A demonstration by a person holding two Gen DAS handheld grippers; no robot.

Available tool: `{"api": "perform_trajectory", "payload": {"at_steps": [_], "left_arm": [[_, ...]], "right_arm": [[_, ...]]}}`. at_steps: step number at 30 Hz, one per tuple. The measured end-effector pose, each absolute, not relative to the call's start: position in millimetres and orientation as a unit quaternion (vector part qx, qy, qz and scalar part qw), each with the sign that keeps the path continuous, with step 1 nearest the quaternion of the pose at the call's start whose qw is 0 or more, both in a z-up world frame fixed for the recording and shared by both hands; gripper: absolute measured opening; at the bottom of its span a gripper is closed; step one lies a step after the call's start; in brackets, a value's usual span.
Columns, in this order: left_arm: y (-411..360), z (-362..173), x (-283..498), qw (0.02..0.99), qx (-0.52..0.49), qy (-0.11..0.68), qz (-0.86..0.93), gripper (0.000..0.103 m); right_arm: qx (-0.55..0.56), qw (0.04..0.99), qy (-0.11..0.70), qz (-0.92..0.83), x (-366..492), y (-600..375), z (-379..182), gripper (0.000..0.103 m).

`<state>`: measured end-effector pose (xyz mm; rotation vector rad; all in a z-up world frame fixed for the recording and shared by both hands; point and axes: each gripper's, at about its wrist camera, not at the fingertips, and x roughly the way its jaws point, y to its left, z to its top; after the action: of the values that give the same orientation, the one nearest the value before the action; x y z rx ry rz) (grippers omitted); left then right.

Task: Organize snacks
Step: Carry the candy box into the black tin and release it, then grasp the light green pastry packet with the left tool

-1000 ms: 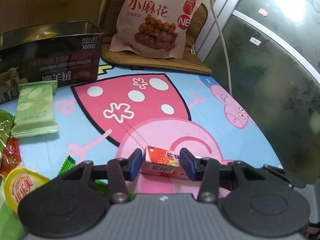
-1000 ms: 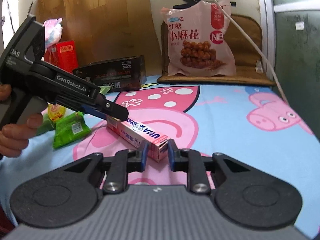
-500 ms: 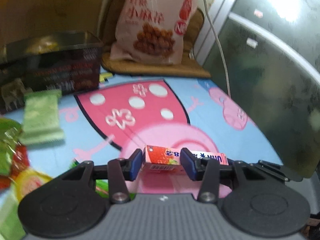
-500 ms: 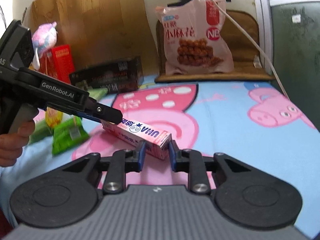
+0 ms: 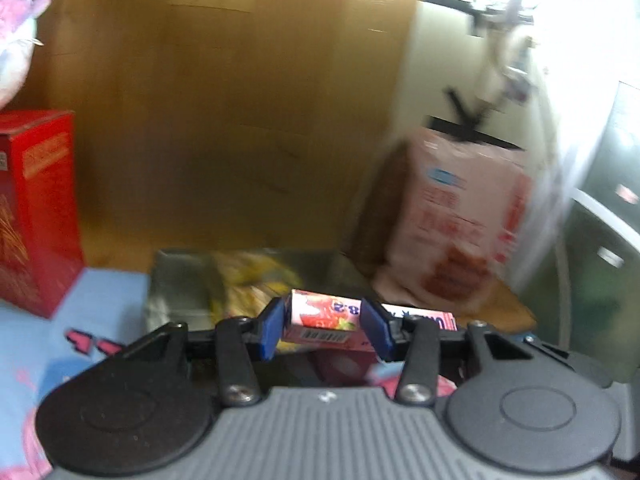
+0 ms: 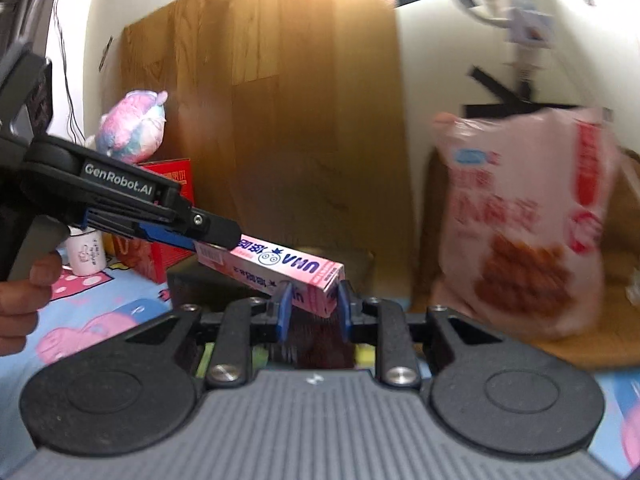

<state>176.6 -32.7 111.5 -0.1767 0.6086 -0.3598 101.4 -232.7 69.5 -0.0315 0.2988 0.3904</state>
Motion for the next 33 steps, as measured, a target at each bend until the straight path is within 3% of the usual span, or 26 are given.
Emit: {"api": "perform_trajectory", "payload": {"at_steps": [6,10,15,20,22,24,25,27,29,30,33], "left_arm": [[-40,88,220,0.928,-0.070,0.326,-0.166,0.042],[-33,75,217,0.930,-0.062,0.326,-0.158,0.043],[-1,83,189,0.931,-0.092,0.304,-0.181,0.044],[29,75,158,0.925,-0.119,0.314,-0.180,0.045],[35,69,153,0.918,-0.136,0.328,-0.175,0.045],[40,64,148,0.911,-0.155,0.342,-0.170,0.045],[42,61,146,0.907,-0.163,0.349,-0.168,0.045],[45,58,141,0.903,-0.169,0.359,-0.166,0.048],[46,57,135,0.903,-0.166,0.362,-0.163,0.048],[46,56,132,0.903,-0.165,0.361,-0.163,0.048],[44,58,124,0.900,-0.167,0.364,-0.173,0.049]], "right_arm": [[-0.039,0.972,0.169,0.160,157,-214,53,0.031],[-0.008,0.977,0.147,0.153,154,-223,51,0.046],[0.014,0.979,0.117,0.164,121,-230,60,0.046],[0.032,0.938,0.213,0.271,105,-207,46,0.053],[0.006,0.927,0.254,0.277,109,-183,37,0.071],[-0.005,0.919,0.284,0.273,118,-162,29,0.082],[-0.004,0.917,0.298,0.267,124,-154,26,0.083],[-0.022,0.909,0.335,0.246,137,-141,18,0.081],[-0.017,0.897,0.361,0.255,144,-142,14,0.070],[-0.018,0.895,0.360,0.262,141,-146,16,0.057],[-0.049,0.896,0.359,0.258,124,-159,22,0.055]]}}
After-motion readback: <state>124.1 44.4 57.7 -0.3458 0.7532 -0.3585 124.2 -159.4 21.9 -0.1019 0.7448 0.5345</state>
